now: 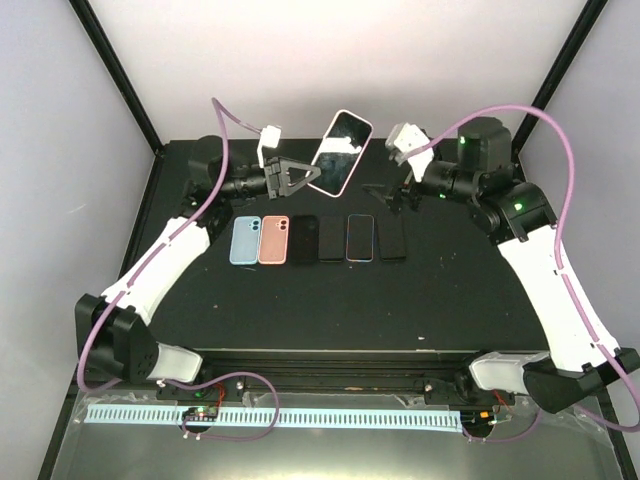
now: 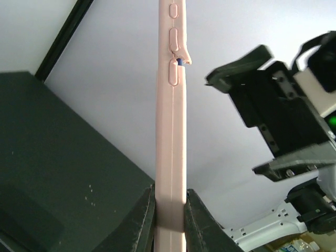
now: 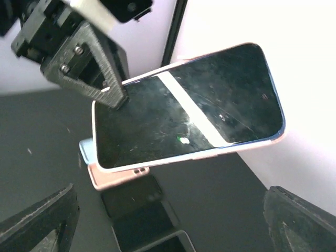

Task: Take the phone out of the phone case
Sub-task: Pick up the phone at the center of the board, then remove the phone case from the phone.

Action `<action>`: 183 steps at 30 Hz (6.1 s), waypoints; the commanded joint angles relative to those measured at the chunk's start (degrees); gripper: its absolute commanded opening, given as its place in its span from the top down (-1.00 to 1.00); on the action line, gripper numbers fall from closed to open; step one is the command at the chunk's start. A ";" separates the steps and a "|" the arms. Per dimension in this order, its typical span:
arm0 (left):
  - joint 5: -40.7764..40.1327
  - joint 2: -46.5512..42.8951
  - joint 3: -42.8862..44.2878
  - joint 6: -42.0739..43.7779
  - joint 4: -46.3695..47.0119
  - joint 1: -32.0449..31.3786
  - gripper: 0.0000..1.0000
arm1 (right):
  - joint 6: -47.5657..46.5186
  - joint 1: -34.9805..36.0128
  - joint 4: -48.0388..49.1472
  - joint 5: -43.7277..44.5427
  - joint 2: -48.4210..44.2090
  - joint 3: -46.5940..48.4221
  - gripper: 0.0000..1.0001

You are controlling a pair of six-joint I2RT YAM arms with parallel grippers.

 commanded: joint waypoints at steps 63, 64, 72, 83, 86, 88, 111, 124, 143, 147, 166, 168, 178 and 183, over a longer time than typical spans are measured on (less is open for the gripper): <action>-2.24 -6.11 -7.06 2.01 7.44 -1.54 0.16 | 97.61 -10.98 80.07 -32.76 6.55 -25.77 0.81; -1.43 -7.69 -7.22 2.54 6.55 -1.15 0.12 | 97.51 -11.25 80.02 -33.02 6.07 -26.02 0.82; 3.52 -9.54 -9.24 3.87 5.77 -0.46 0.10 | 97.22 -11.94 80.65 -35.42 4.00 -27.51 0.89; 7.25 -8.49 -9.09 2.83 6.89 -2.04 0.26 | 99.01 -11.96 83.13 -36.85 2.79 -29.17 0.98; 7.25 -8.29 -9.11 3.12 7.03 -3.15 0.26 | 99.28 -11.96 83.76 -37.40 2.79 -29.40 0.98; 6.97 -8.18 -9.02 3.22 7.03 -3.57 0.26 | 99.52 -11.96 84.33 -37.76 2.79 -29.59 0.98; 5.61 -4.97 -7.11 2.69 6.00 -7.15 0.33 | 99.15 -11.58 84.64 -38.57 2.54 -30.23 0.98; 3.99 -6.07 -11.12 -2.06 10.90 -3.37 0.51 | 99.89 -11.60 84.89 -38.75 1.52 -30.82 0.98; 3.18 -3.44 -11.27 -1.75 10.39 -2.05 0.74 | 103.83 -11.60 88.25 -38.89 1.21 -31.46 0.98; 3.03 -2.96 -11.29 -1.46 10.45 -2.05 0.79 | 104.52 -11.60 89.14 -38.94 1.13 -31.63 0.98; -1.63 -1.96 -8.81 2.48 4.61 -2.65 0.76 | 103.66 -9.75 89.21 -39.16 0.95 -33.58 0.98; -1.93 -1.70 -8.43 2.85 4.12 -2.71 0.75 | 103.27 -9.32 88.93 -39.32 0.86 -33.65 0.98; -0.19 -0.53 -4.27 4.85 3.13 -4.70 0.66 | 99.12 -6.81 86.17 -41.56 0.85 -33.90 0.98; 1.58 -0.32 -2.71 4.74 3.95 -5.28 0.52 | 97.52 -5.78 85.02 -43.23 1.13 -33.92 0.98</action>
